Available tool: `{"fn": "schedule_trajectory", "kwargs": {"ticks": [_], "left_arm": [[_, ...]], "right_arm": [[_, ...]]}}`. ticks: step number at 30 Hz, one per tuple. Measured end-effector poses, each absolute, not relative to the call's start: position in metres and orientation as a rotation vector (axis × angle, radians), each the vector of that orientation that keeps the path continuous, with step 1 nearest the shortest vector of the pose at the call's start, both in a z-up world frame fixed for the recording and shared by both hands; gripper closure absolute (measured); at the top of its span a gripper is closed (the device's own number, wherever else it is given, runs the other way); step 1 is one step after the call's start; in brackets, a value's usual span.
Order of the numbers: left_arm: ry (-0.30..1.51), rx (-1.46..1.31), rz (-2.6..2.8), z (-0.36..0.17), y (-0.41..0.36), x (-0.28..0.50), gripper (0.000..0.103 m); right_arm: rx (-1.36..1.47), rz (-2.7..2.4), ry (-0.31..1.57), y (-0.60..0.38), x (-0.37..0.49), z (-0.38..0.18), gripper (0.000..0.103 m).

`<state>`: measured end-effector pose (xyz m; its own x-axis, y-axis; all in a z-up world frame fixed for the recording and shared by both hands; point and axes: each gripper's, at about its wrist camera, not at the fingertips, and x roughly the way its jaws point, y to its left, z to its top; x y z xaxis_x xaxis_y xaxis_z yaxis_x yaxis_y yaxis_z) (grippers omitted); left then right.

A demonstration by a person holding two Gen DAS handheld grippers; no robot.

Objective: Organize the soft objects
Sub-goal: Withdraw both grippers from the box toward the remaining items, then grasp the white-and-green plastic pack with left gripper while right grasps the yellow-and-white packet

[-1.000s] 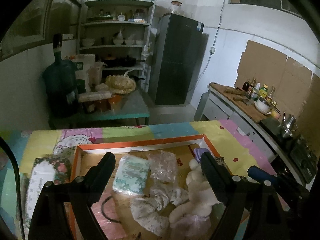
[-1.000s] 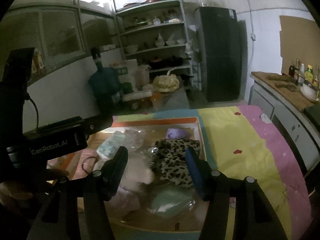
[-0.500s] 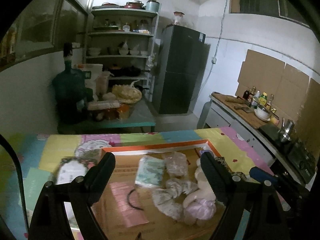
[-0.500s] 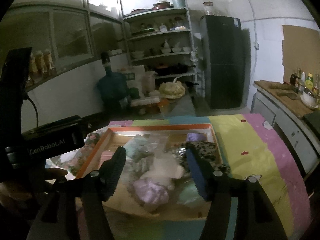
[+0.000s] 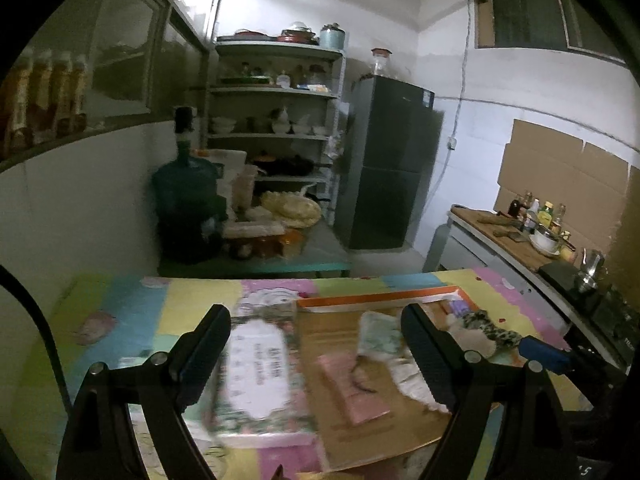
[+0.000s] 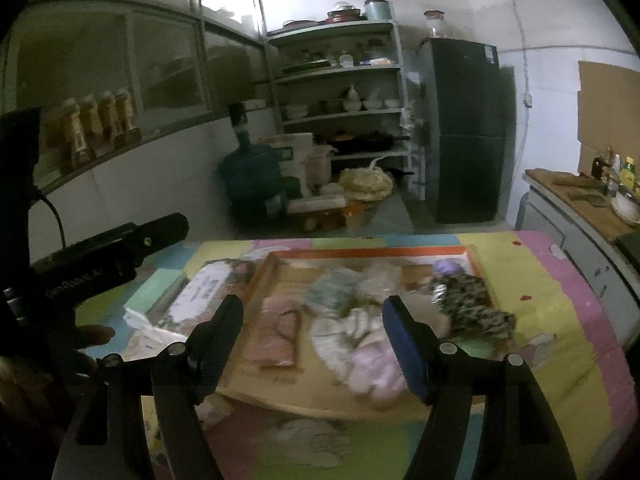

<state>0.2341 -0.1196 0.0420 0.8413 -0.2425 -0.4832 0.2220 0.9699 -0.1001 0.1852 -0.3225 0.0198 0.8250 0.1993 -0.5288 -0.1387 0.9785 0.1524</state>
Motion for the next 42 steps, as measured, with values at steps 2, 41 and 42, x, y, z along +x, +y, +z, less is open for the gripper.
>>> {"fn": "schedule_trajectory", "kwargs": {"ticks": [2,41,42], "left_arm": [[0.511,-0.042,-0.237,0.042,-0.109,0.231,0.016],[0.486,-0.089,-0.069,0.023,0.053,0.186,0.016],[0.488,-0.095,-0.069,0.021,0.055,0.187,0.016]], "right_arm": [[0.108,0.184,0.574,-0.312,0.183,0.020,0.029],[0.081,0.139,0.631,-0.174,0.141,-0.006,0.029],[0.086,0.126,0.636,-0.174,0.140,-0.010,0.029]]}}
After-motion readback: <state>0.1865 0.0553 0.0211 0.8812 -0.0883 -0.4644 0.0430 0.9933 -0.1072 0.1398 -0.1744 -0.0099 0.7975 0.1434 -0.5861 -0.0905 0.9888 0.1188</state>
